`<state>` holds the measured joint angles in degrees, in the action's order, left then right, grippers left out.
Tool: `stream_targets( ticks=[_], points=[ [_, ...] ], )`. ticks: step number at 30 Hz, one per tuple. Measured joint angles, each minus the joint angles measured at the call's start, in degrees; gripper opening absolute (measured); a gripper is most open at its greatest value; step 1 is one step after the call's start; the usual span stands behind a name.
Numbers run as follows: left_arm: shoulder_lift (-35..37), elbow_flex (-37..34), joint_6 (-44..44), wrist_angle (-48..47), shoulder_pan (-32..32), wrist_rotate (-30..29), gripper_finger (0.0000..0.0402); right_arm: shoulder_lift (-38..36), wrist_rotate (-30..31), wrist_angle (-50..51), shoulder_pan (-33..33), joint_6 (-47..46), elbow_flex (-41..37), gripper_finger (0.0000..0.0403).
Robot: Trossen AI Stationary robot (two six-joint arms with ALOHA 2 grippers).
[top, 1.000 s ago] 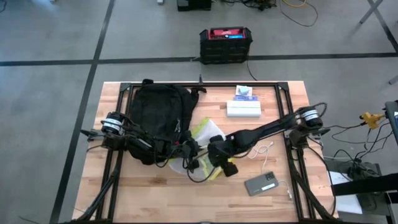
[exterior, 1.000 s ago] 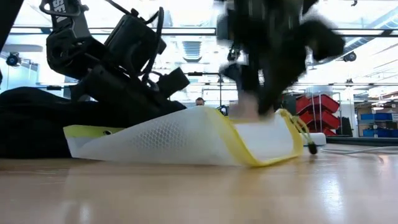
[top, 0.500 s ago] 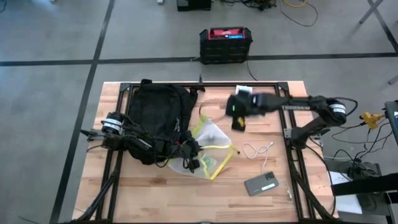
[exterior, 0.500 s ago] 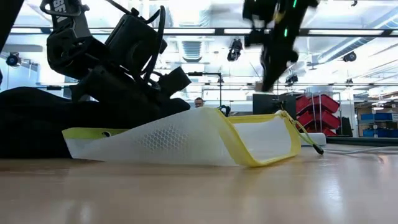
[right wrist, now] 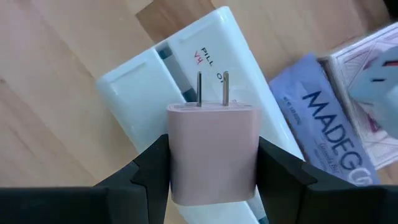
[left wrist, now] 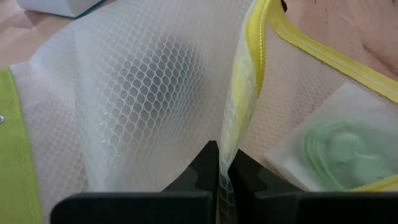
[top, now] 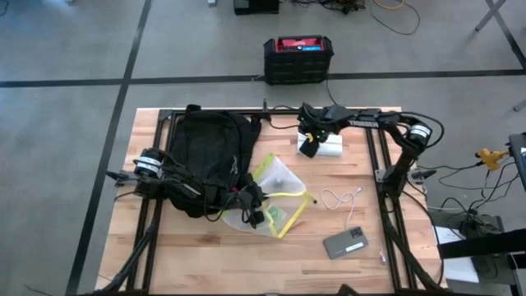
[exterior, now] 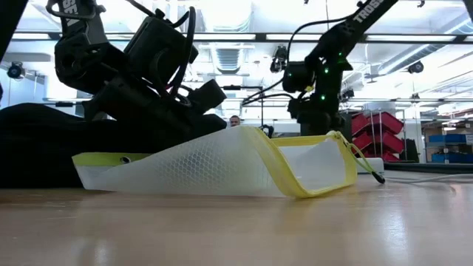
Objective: Unpack backpack
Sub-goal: Remove the light pink charger adapter from the white zip bag, then remove the black charger adapter from the white zip bag
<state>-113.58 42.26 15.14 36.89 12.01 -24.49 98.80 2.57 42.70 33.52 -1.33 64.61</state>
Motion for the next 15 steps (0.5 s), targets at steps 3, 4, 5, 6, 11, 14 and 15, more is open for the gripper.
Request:
stream_targets(
  ticks=[3,4,5,6,11,14,15],
  points=[
    [0.1,0.0,0.3,0.0,0.0,-0.1,0.0,-0.5,0.0,1.3,-0.6,-0.8,0.4,0.0215],
    [0.1,0.0,0.4,0.0,0.0,-0.2,0.0,-0.8,0.0,2.2,-0.7,-1.3,0.8,0.0243],
    [0.4,0.0,0.4,0.0,0.0,-0.3,0.0,-1.3,0.0,3.0,-1.0,-1.9,1.5,0.027],
    [0.6,0.0,0.5,0.1,0.0,-0.3,0.0,-2.0,0.1,4.1,-1.1,-2.1,2.2,0.0295],
    [2.7,0.8,-0.1,0.7,0.1,-2.6,0.0,-6.7,0.6,10.0,-4.5,-4.2,4.2,0.0356],
    [3.7,1.0,-0.1,0.6,0.0,-6.6,0.0,-11.8,0.5,10.0,-9.9,-6.6,4.4,0.0353],
    [3.9,1.0,-0.1,0.8,0.1,-8.7,0.0,-13.5,0.6,9.5,-12.4,-7.3,4.1,0.035]
  ],
)
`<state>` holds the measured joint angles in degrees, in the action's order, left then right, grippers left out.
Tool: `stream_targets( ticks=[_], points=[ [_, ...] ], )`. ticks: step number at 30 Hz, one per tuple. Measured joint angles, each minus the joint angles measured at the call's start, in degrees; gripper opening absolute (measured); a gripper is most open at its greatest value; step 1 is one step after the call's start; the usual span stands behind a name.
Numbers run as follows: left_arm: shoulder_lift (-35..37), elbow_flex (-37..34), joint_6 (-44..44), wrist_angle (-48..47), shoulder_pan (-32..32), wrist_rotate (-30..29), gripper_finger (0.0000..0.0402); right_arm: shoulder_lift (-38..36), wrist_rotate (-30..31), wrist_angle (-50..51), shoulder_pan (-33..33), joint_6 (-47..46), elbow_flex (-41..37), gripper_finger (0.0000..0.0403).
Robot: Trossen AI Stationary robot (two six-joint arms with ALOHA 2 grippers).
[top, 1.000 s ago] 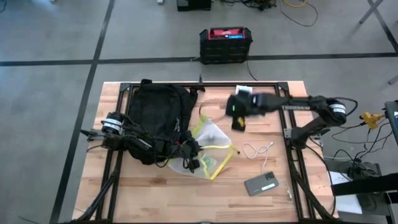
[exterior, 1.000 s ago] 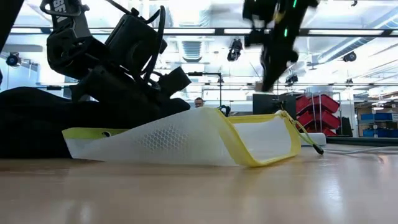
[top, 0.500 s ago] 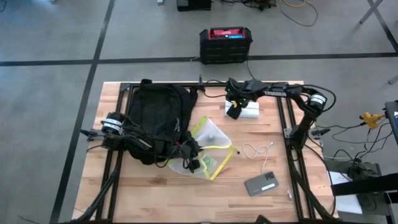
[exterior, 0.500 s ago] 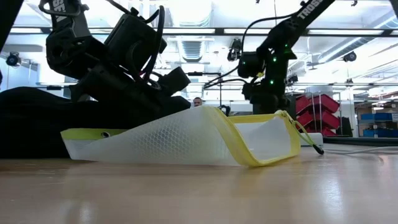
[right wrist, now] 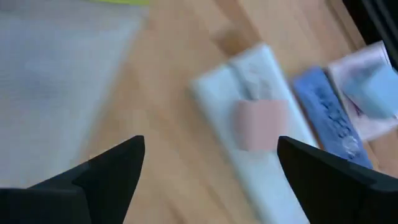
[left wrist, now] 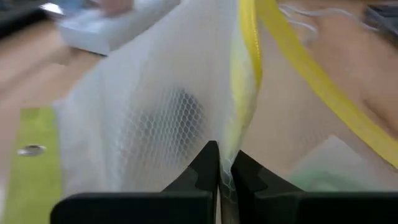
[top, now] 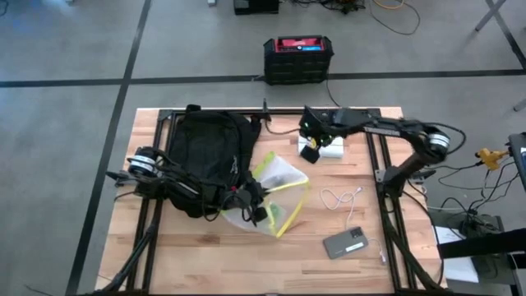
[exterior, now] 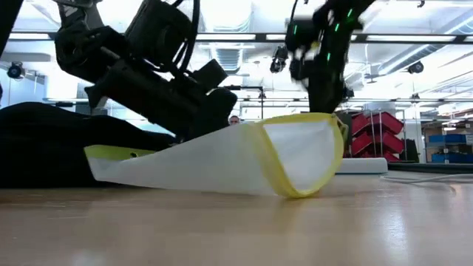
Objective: Unpack backpack
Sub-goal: Remove the black charger adapter from the white zip bag
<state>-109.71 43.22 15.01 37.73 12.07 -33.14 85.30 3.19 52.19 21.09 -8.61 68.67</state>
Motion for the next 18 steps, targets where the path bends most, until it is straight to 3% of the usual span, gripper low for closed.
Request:
stream_targets(
  ticks=[4,9,14,18],
  points=[
    [1.0,0.0,-1.3,0.7,-0.1,-6.7,0.0,-5.3,2.2,-8.2,-14.3,-4.2,-2.2,0.0328],
    [1.1,0.0,-4.0,3.6,-0.2,-6.7,0.0,-4.8,8.6,-23.1,-30.9,-4.3,-5.1,0.0289],
    [3.0,1.8,-6.6,4.6,4.4,-4.9,0.0,2.2,14.5,-30.2,-39.0,-4.7,-6.8,0.0246],
    [3.4,2.6,-12.4,-2.6,8.1,-13.8,0.0,10.3,18.5,-31.5,-41.0,-7.8,-7.0,0.0215]
  ],
)
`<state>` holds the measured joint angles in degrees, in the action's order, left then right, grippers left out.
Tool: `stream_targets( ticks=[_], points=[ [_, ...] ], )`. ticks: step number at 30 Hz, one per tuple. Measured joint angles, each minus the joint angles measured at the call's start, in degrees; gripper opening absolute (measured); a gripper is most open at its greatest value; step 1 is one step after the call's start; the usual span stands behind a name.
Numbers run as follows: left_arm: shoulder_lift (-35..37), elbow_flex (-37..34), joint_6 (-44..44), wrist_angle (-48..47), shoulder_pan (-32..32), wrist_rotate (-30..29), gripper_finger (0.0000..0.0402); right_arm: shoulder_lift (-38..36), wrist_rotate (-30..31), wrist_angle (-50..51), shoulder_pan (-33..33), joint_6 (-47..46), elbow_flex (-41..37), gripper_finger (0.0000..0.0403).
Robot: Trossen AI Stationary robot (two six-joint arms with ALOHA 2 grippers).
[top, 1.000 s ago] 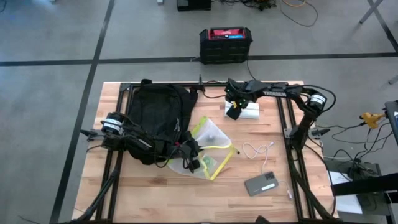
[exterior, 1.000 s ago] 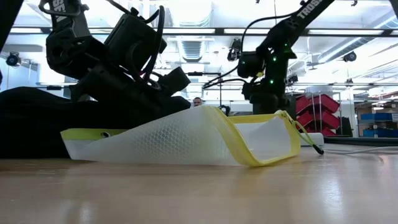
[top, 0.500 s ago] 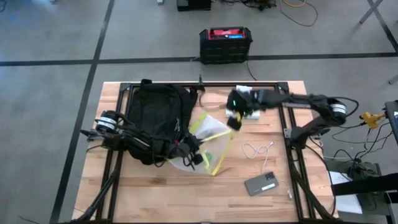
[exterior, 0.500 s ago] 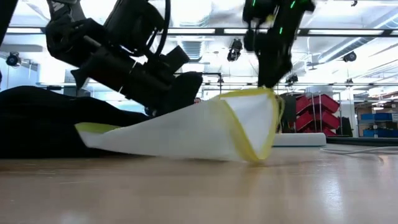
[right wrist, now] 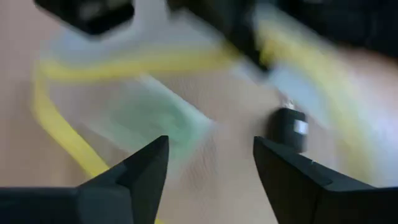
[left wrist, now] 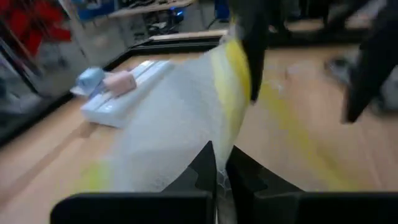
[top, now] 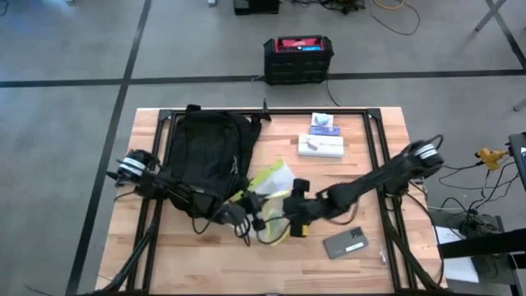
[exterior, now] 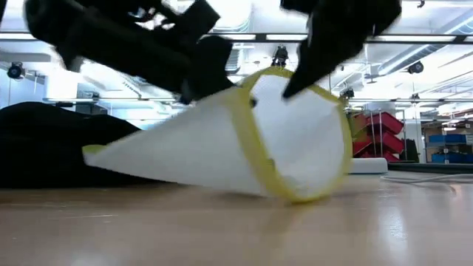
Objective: Unpack backpack
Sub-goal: Remove the black charger adapter from the white zip bag
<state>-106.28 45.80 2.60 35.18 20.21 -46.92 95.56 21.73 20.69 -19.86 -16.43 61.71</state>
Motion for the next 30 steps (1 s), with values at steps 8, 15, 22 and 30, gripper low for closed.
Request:
stream_targets(
  ticks=[8,15,22,30],
  points=[
    [0.3,-0.5,2.4,-5.2,-0.5,1.5,0.0,12.5,10.1,-3.9,3.3,-6.9,0.5,0.02],
    [0.0,-0.6,4.8,-9.4,-0.9,2.3,0.0,10.1,13.9,-9.6,4.4,-7.8,0.5,0.0248],
    [-0.6,-2.9,7.3,-10.6,-2.5,1.8,0.0,12.6,10.9,-16.6,9.2,-8.2,0.5,0.0298],
    [-0.6,-5.7,10.5,-10.3,-2.8,1.6,0.0,19.1,11.0,-21.2,13.2,-8.6,0.5,0.0297]
  ],
)
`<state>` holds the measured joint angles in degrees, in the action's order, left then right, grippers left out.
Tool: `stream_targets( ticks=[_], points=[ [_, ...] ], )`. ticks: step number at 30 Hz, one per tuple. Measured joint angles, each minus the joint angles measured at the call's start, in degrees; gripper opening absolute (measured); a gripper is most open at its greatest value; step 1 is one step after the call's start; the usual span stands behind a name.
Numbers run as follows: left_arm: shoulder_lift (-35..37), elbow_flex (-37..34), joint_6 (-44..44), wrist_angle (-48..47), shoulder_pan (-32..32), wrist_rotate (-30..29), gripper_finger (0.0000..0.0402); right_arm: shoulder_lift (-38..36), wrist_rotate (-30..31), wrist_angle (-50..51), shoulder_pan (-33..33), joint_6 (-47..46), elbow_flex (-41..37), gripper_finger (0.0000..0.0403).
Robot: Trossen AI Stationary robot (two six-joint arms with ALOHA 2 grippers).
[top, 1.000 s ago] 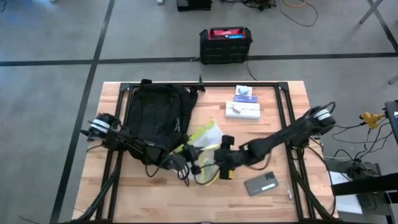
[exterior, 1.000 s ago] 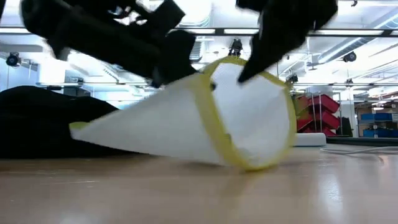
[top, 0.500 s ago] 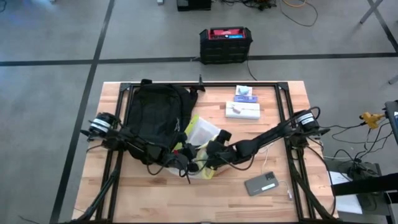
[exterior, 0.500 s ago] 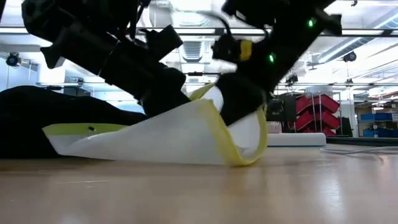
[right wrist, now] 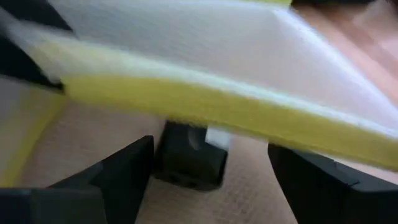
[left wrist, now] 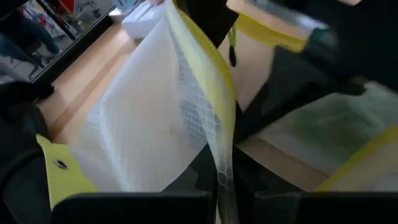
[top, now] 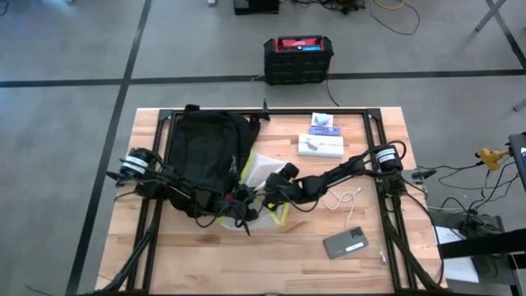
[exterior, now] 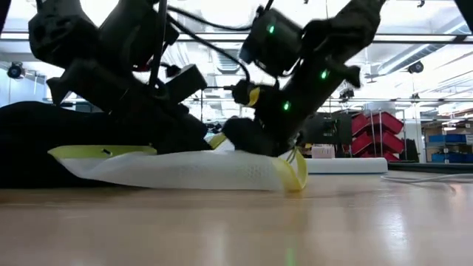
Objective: Unpack backpack
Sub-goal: Remove the black charger adapter from the white zip bag
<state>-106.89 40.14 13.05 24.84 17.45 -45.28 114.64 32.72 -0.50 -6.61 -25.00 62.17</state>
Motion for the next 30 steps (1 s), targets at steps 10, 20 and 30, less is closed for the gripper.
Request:
stream_targets(
  ticks=[10,20,30],
  points=[
    [0.0,-2.0,3.1,0.2,0.1,-0.8,0.0,-0.4,-2.5,-2.3,-1.5,3.5,-0.1,0.0119],
    [0.1,-2.2,4.7,0.0,-0.1,-0.9,0.0,-17.5,-8.3,21.2,-6.4,0.1,-0.2,0.012],
    [0.1,-2.3,8.1,1.2,0.0,-0.3,0.0,-34.3,19.7,55.4,0.0,-19.3,-6.2,0.012]
  ],
)
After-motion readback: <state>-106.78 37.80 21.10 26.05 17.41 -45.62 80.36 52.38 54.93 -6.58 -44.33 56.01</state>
